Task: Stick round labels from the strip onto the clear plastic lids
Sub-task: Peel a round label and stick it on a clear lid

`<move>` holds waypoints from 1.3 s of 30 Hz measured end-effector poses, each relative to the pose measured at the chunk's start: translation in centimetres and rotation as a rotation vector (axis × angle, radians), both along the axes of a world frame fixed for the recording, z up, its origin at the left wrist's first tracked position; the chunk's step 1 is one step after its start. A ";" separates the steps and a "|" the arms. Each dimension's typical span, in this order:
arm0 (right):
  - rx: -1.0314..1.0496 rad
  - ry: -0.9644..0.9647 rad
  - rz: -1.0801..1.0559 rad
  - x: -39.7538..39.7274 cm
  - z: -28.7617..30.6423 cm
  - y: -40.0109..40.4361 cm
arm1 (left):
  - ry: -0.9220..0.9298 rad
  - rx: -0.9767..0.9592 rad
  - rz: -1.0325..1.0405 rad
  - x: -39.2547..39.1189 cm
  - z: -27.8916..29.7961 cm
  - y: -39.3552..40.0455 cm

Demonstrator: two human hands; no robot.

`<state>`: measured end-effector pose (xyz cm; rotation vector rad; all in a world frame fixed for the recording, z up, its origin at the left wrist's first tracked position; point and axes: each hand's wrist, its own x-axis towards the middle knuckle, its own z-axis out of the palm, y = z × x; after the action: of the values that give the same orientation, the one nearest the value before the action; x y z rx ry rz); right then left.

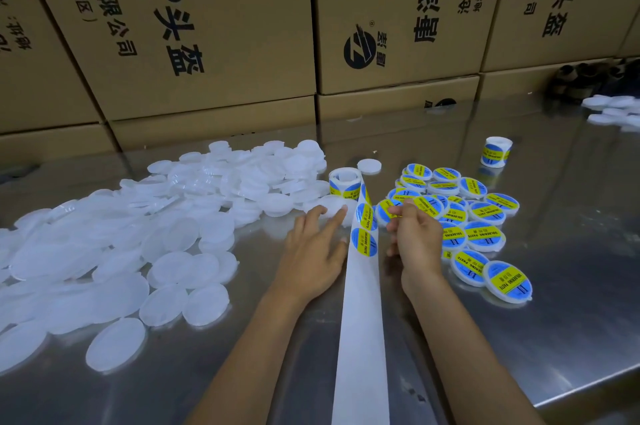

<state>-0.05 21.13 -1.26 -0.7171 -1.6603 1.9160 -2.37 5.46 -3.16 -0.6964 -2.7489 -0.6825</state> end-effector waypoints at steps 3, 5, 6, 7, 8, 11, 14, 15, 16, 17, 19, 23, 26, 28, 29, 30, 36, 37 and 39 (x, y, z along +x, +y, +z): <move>0.073 0.014 0.048 -0.1 -0.2 -0.2 | 0.033 -0.140 0.039 0.0 -0.2 0.2; 0.185 0.005 0.074 -0.2 -0.5 -0.3 | 0.040 -0.105 0.039 0.1 -0.2 0.2; 0.261 0.007 0.087 -0.2 -0.7 -0.4 | 0.047 -0.066 0.038 0.2 -0.1 0.2; 0.343 0.019 0.107 -0.2 -0.7 -0.6 | 0.053 -0.023 0.042 0.2 0.0 0.1; 0.431 0.037 0.134 -0.1 -0.7 -0.8 | 0.051 0.020 0.055 0.3 0.1 0.1; 0.672 0.070 0.269 0.1 -0.9 -1.0 | 0.018 0.125 0.128 0.2 0.2 -0.3; 0.844 0.008 0.412 0.5 -1.2 -0.8 | 0.004 0.197 0.199 0.1 0.3 -0.7; 0.887 -0.019 0.451 0.6 -1.2 -0.7 | 0.011 0.203 0.214 0.0 0.4 -0.7; 0.922 -0.043 0.480 0.7 -1.3 -0.6 | 0.028 0.202 0.225 -0.1 0.4 -0.9; 0.943 -0.062 0.498 0.7 -1.3 -0.6 | 0.056 0.199 0.236 -0.1 0.4 -1.0; 0.953 -0.080 0.505 0.7 -1.4 -0.5 | 0.125 0.204 0.280 -0.2 0.6 -1.4; 0.935 -0.073 0.490 0.6 -1.3 -0.5 | 0.199 0.314 0.363 0.0 1.0 -1.6; 0.884 -0.054 0.499 0.6 -1.3 -0.6 | 0.138 0.531 0.372 0.2 1.4 -1.4; 0.858 -0.042 0.507 0.7 -1.3 -0.7 | 0.066 0.699 0.360 0.3 1.8 -1.2; 0.852 -0.039 0.512 0.7 -1.2 -0.7 | 0.027 0.773 0.349 0.4 2.1 -1.1; 0.851 -0.037 0.518 0.8 -1.2 -0.7 | -0.017 0.848 0.331 0.5 2.4 -1.0; 0.900 -0.064 0.551 1.0 -1.0 -1.1 | -0.294 1.187 0.126 1.2 3.6 -0.2; 0.918 -0.069 0.536 1.0 -1.0 -1.2 | -0.326 1.199 0.107 1.3 3.7 0.0; 0.951 -0.068 0.506 1.0 -1.0 -1.2 | -0.376 1.198 0.092 1.4 3.5 0.3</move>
<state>0.95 19.90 -2.25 0.0331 -2.6323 1.0941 -0.97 5.78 0.38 -0.1436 -1.9766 -2.2566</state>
